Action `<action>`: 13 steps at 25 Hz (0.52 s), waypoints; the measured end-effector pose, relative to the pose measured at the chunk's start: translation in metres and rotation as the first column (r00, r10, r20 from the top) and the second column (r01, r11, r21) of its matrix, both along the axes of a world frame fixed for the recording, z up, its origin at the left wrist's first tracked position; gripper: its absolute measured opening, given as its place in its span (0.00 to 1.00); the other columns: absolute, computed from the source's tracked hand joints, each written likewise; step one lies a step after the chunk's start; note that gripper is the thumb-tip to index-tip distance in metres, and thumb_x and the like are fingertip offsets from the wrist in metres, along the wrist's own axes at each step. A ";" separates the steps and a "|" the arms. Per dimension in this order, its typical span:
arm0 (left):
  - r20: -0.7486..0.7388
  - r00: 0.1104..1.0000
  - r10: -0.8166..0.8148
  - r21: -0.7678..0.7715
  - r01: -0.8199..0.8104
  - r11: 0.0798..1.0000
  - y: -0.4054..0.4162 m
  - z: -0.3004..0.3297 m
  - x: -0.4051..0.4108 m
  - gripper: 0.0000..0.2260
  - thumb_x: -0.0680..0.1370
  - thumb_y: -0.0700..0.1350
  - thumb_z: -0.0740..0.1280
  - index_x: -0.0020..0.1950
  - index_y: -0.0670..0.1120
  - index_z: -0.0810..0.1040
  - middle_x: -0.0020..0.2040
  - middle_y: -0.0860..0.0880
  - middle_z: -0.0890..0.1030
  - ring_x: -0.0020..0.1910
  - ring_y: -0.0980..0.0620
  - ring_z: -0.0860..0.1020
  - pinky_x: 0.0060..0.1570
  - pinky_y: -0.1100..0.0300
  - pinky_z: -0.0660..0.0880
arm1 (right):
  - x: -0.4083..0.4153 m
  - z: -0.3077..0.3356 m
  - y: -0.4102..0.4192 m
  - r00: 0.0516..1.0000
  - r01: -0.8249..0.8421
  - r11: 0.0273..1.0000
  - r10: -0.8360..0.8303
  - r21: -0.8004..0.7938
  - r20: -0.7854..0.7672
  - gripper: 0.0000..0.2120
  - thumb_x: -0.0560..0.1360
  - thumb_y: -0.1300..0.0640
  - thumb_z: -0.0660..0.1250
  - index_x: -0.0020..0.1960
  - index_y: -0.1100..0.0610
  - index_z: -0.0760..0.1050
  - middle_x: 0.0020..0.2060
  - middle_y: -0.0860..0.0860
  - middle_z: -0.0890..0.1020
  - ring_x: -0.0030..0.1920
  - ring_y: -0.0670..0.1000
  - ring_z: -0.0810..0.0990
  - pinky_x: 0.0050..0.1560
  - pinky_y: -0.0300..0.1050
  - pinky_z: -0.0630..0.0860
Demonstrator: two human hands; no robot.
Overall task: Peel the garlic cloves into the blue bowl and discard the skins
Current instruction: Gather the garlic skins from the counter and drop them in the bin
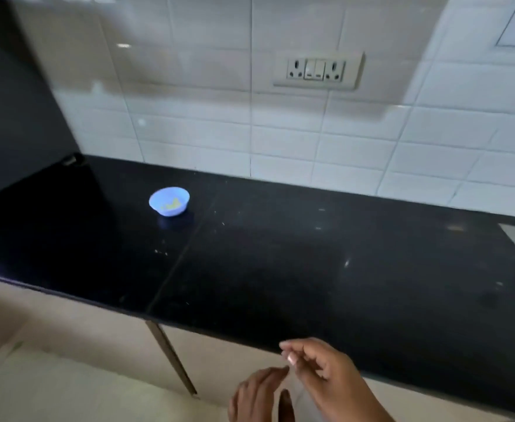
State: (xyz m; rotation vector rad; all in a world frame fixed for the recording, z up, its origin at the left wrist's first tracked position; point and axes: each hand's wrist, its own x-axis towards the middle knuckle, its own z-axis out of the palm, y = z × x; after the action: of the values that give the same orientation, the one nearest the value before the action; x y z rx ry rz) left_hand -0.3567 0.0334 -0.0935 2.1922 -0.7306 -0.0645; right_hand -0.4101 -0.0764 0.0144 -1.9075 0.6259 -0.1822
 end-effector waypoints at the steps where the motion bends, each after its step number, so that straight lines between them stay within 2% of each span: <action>1: -0.074 0.994 -0.084 -0.172 0.070 0.983 0.015 0.017 0.049 0.15 0.74 0.54 0.63 0.57 0.59 0.84 0.53 0.61 0.84 0.54 0.63 0.76 0.57 0.69 0.64 | 0.019 0.005 0.002 0.999 0.013 1.000 -0.013 0.020 -0.029 0.09 0.82 0.51 0.69 0.55 0.36 0.84 0.53 0.36 0.84 0.56 0.36 0.82 0.61 0.40 0.79; 2: -0.128 0.987 -0.094 -0.239 0.061 0.969 0.033 0.038 0.065 0.15 0.75 0.53 0.63 0.59 0.60 0.83 0.56 0.62 0.82 0.55 0.63 0.76 0.55 0.67 0.66 | 0.038 0.007 0.005 0.997 0.041 0.999 -0.039 0.024 -0.072 0.08 0.82 0.50 0.68 0.54 0.37 0.84 0.53 0.35 0.84 0.56 0.34 0.81 0.62 0.38 0.78; 3: 0.007 1.000 -0.006 -0.293 0.008 0.956 0.041 0.046 0.091 0.15 0.76 0.52 0.64 0.61 0.60 0.81 0.59 0.64 0.80 0.57 0.64 0.76 0.55 0.64 0.69 | 0.057 0.008 0.009 0.995 0.045 0.999 -0.043 0.012 -0.093 0.07 0.83 0.48 0.68 0.55 0.38 0.83 0.53 0.35 0.84 0.55 0.32 0.81 0.61 0.36 0.77; 4: 0.082 0.995 0.059 -0.337 -0.028 0.941 0.048 0.058 0.131 0.14 0.77 0.50 0.66 0.62 0.61 0.80 0.62 0.65 0.78 0.60 0.65 0.76 0.57 0.63 0.71 | 0.075 0.012 0.013 0.992 0.049 0.999 -0.047 0.017 -0.118 0.07 0.83 0.47 0.67 0.56 0.38 0.82 0.54 0.35 0.84 0.55 0.31 0.80 0.60 0.34 0.77; 5: 0.093 0.994 0.051 -0.327 -0.018 0.945 0.051 0.063 0.163 0.14 0.78 0.47 0.67 0.62 0.61 0.79 0.63 0.65 0.76 0.61 0.64 0.76 0.58 0.62 0.73 | 0.092 0.017 0.018 0.988 0.046 0.999 -0.044 0.014 -0.146 0.07 0.83 0.46 0.67 0.57 0.38 0.82 0.55 0.35 0.84 0.56 0.31 0.80 0.59 0.32 0.76; 7: -0.019 0.999 0.035 -0.336 -0.039 0.941 0.048 0.075 0.214 0.18 0.80 0.40 0.70 0.62 0.61 0.77 0.62 0.64 0.75 0.61 0.62 0.77 0.60 0.58 0.76 | 0.121 0.019 0.021 0.985 0.041 0.998 -0.034 0.041 -0.170 0.08 0.82 0.43 0.66 0.59 0.37 0.81 0.53 0.34 0.85 0.56 0.32 0.80 0.58 0.29 0.74; 9: -0.174 0.984 0.045 -0.368 -0.107 0.923 0.049 0.085 0.267 0.21 0.81 0.35 0.70 0.60 0.63 0.77 0.60 0.59 0.77 0.57 0.61 0.78 0.58 0.55 0.78 | 0.146 0.018 0.021 0.978 0.020 0.998 -0.007 0.061 -0.208 0.08 0.81 0.41 0.67 0.58 0.38 0.81 0.50 0.34 0.85 0.55 0.33 0.82 0.59 0.31 0.75; 11: -0.320 0.939 0.127 -0.361 -0.244 0.900 0.046 0.089 0.314 0.18 0.82 0.37 0.68 0.59 0.61 0.77 0.58 0.53 0.79 0.54 0.59 0.80 0.56 0.55 0.78 | 0.177 0.019 0.020 0.972 -0.014 0.994 0.038 0.107 -0.230 0.09 0.81 0.40 0.67 0.59 0.37 0.81 0.50 0.34 0.85 0.54 0.33 0.82 0.61 0.33 0.75; 13: -0.423 0.888 0.177 -0.361 -0.345 0.866 0.041 0.093 0.360 0.15 0.83 0.38 0.67 0.61 0.59 0.77 0.60 0.51 0.80 0.53 0.57 0.81 0.52 0.57 0.78 | 0.218 0.016 0.009 0.973 -0.012 0.988 0.047 0.154 -0.225 0.10 0.81 0.40 0.66 0.60 0.38 0.80 0.52 0.37 0.86 0.54 0.36 0.83 0.64 0.40 0.77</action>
State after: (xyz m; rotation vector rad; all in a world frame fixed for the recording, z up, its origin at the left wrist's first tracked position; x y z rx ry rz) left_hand 0.0038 0.0747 -0.0009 1.7597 -0.1887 -0.1641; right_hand -0.1922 -0.0673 0.0301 -1.8019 0.7429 0.1033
